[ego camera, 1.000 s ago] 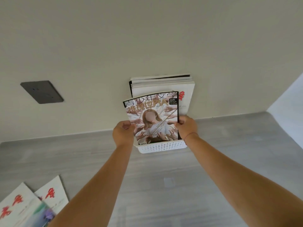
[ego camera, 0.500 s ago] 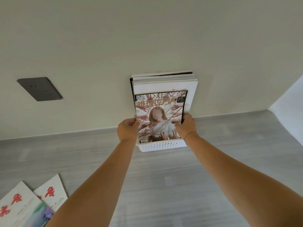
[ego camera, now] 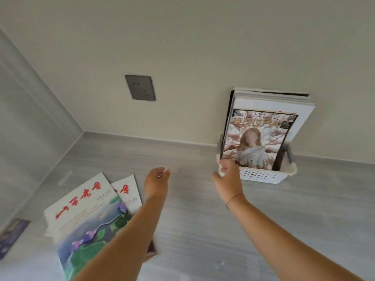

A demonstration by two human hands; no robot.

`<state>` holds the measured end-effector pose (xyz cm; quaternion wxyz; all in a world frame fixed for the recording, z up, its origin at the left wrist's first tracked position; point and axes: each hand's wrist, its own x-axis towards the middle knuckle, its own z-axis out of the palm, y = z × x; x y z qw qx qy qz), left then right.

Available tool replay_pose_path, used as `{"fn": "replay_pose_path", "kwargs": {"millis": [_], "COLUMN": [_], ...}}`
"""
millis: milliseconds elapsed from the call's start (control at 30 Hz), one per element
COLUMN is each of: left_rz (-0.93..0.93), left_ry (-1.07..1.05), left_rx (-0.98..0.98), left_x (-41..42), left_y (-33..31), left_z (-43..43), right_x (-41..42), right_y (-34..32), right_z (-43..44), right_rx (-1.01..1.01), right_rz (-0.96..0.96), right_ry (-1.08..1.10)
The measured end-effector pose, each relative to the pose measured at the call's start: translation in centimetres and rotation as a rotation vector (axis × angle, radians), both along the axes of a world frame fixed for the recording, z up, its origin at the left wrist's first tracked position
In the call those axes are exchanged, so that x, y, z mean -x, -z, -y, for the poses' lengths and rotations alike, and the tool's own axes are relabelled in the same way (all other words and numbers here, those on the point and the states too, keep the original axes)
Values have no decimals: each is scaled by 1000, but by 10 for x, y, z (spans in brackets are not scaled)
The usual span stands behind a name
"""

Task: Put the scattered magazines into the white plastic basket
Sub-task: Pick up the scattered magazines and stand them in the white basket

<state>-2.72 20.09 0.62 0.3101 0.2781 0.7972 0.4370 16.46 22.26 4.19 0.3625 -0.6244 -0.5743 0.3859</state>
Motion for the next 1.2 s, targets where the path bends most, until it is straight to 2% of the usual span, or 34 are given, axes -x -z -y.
{"fn": "replay_pose_path", "kwargs": {"millis": [233,367,467,600,700,800,833,967,1100,1200], "left_rz": [-110,-62,92,236,357,521,524,348,378,396], "left_ry": [-326,-507,-561,-589,-581,-550,-518,-287,-102,38], "left_rx": [245,399,350,258,224,149,131,54,-84,-149], "left_x": [146,191,203,210,213,220,220,214,201,181], "left_y": [25,38,43,46,44,42,42,32,7,-11], "left_z": [128,186,204,210,208,210,212,211,197,177], "right_x": [139,199,223,239,243,244,243,234,218,198], "right_y": [42,57,66,73,77,81,82,87,79,65], "right_z": [57,86,101,110,110,110,111,116,107,85], "right_rx": [259,330,357,313,306,402,430,493,477,471], "right_rz": [70,120,147,212,254,244,224,129,-6,-230], "right_ry": [-436,-588,-637,-576,-531,-506,-507,-507,-438,-317]}}
